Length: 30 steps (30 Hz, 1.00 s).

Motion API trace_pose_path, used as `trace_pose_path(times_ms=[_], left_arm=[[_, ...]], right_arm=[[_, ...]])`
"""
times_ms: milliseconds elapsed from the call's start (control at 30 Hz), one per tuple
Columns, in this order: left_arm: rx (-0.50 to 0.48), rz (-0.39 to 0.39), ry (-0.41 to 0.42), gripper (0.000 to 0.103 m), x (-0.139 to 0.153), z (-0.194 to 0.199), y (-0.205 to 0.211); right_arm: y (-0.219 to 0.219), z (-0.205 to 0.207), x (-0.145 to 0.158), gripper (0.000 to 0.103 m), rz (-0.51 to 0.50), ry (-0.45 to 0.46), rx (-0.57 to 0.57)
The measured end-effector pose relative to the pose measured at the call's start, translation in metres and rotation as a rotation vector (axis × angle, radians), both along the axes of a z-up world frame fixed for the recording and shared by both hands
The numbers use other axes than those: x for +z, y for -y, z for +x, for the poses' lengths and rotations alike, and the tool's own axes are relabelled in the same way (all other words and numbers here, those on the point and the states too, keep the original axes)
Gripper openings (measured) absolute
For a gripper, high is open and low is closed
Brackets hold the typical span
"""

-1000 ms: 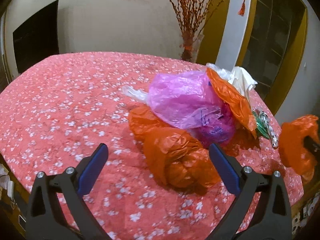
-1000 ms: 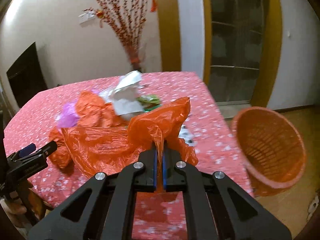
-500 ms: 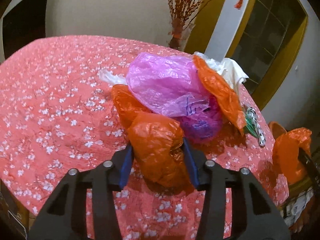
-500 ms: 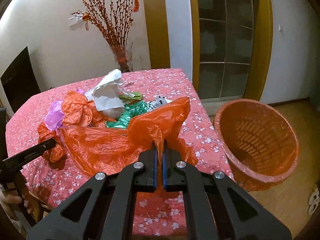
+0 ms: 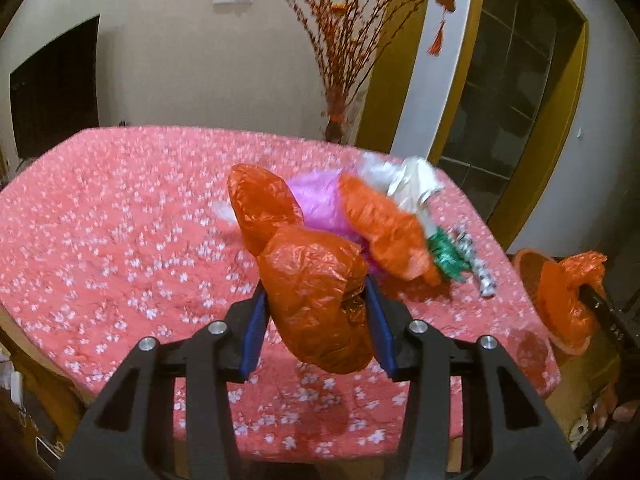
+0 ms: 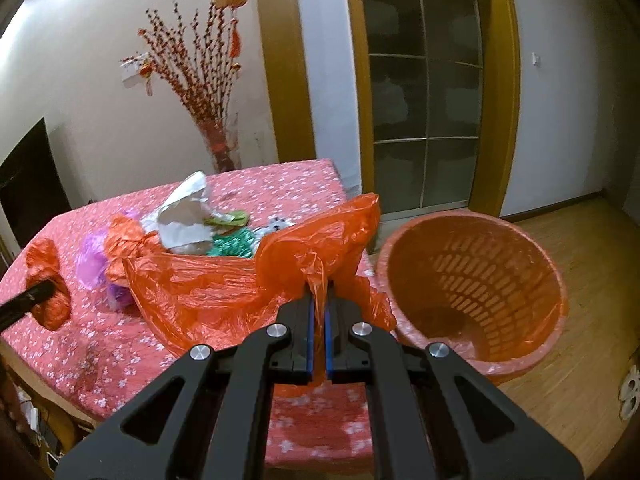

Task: Collect trash
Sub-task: 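Carry both orange bags over the basket and open both tools to drop them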

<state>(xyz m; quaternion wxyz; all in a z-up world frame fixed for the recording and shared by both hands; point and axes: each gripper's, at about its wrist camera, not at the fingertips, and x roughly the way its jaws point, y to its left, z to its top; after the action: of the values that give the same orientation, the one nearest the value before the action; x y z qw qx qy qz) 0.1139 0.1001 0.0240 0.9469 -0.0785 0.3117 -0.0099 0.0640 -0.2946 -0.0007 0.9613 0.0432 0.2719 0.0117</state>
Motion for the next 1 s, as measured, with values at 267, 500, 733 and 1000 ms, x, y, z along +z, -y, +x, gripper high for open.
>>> trace_pose_path(times_ms=[267,500,733,1000], left_arm=[[-0.162,0.029,0.064,0.045,0.035,0.016,0.068],[-0.376,0.019,0.081,0.045,0.043,0.047,0.167],[-0.543,-0.005,0.029,0.045,0.026,0.083,0.244],[-0.652,-0.002,-0.022,0.045,0.0,0.112,0.299]], right_arm=[[0.033,-0.002,0.01,0.004,-0.011,0.041,-0.08],[0.071,0.003,0.022,0.004,-0.036,0.086,-0.224],[0.109,0.017,0.021,0.004,-0.012,0.074,-0.345],[0.14,0.033,0.01,0.004,0.009,0.046,-0.432]])
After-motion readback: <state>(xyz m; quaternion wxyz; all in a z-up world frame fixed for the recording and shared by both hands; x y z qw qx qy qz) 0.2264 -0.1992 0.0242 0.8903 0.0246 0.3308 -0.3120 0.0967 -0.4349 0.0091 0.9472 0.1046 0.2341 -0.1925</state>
